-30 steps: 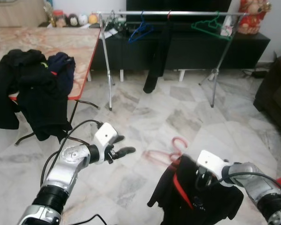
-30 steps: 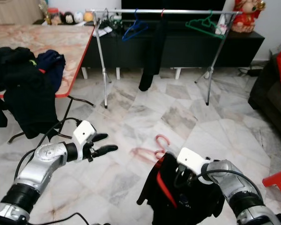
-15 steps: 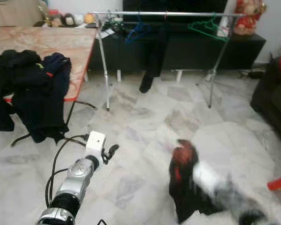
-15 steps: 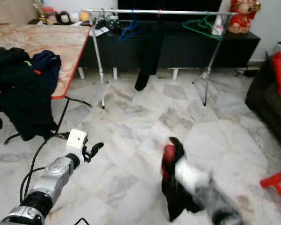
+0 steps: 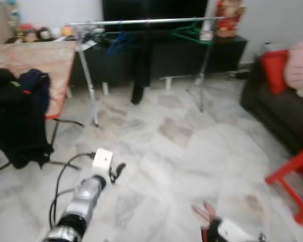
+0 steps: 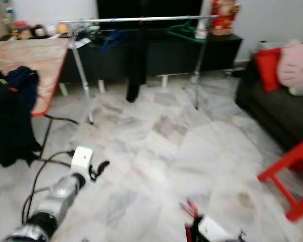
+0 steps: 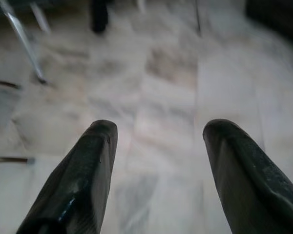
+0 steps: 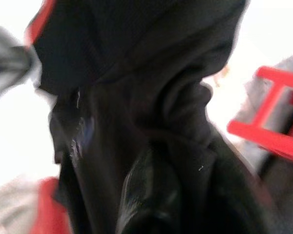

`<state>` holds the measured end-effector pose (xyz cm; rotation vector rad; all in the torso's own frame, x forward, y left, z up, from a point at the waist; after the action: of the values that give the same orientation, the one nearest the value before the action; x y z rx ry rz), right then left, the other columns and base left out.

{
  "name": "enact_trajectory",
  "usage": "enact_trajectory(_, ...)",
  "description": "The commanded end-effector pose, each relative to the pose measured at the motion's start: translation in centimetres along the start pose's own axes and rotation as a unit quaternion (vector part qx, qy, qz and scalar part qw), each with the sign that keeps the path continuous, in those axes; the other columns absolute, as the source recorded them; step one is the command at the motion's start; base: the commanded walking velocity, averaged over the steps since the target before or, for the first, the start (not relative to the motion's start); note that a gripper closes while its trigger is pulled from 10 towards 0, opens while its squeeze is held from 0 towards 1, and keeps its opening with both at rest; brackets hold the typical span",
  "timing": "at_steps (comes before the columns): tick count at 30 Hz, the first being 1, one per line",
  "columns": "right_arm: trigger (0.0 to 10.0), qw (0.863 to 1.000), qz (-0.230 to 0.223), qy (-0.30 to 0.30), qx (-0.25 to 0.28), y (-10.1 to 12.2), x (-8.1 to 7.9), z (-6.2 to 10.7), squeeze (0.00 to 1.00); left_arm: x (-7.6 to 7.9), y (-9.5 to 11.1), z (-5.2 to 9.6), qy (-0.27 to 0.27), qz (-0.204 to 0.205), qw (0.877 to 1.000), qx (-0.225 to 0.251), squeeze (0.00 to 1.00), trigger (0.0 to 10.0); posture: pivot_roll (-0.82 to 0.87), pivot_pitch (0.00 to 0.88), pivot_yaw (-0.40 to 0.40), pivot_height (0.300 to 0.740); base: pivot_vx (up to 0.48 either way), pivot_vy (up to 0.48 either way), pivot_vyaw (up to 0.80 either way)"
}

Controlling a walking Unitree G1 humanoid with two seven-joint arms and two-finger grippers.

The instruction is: Hang hanger

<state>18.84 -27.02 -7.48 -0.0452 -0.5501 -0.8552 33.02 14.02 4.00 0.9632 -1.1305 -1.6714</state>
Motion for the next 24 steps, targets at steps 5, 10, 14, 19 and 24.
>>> enact_trajectory(5, 0.0, 0.996, -0.023, -0.064, 0.056, 3.0, 2.8, 0.2, 0.00, -0.9, -1.8, 0.8, 0.019, -0.003, 0.999, -0.030, 0.00, 10.0, -0.08, 0.024, -0.037, 0.740, 0.000, 0.000, 0.00)
enact_trajectory(10, 0.0, 0.999, -0.006, -0.026, 0.042, 2.3, 1.3, 0.0, 0.00, -0.7, -2.6, 1.0, 0.016, -0.001, 0.999, -0.044, 0.00, 10.0, -0.08, 0.029, -0.035, 0.740, 0.000, 0.000, 0.00)
enact_trajectory(14, 0.0, 1.000, 0.005, 0.007, 0.025, 1.4, -0.1, 0.0, 0.00, -0.8, -3.9, 1.5, 0.017, -0.007, 0.997, -0.080, 0.00, 10.0, -0.07, 0.030, -0.034, 0.740, 0.000, 0.000, 0.00)
enact_trajectory(19, 0.0, 0.984, 0.110, 0.123, -0.062, -1.9, -2.8, 0.3, 0.00, -1.1, -5.5, 2.2, 0.028, -0.019, 0.993, -0.113, 0.00, 10.0, -0.08, 0.031, -0.030, 0.740, 0.000, 0.000, 0.00)
enact_trajectory(24, 0.0, 0.961, 0.204, 0.161, -0.095, -3.6, -2.4, 0.6, 0.00, -1.0, -5.6, 2.3, 0.022, -0.028, 0.993, -0.114, 0.00, 10.0, -0.07, 0.032, -0.032, 0.740, 0.000, 0.000, 0.00)
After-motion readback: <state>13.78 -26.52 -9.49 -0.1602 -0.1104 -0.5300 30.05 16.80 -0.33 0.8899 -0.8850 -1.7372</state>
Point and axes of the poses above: a point about 5 cm out from each wrist's last joint towards the gripper, its own z axis pointing back from the gripper into the wrist, its own y axis along the axis of the wrist's last joint, x = y × z, the point moved 1 cm from there along -z, pointing out of the wrist towards the gripper, and after that the axes turned 4 degrees about -z, right-handed, at the moved point
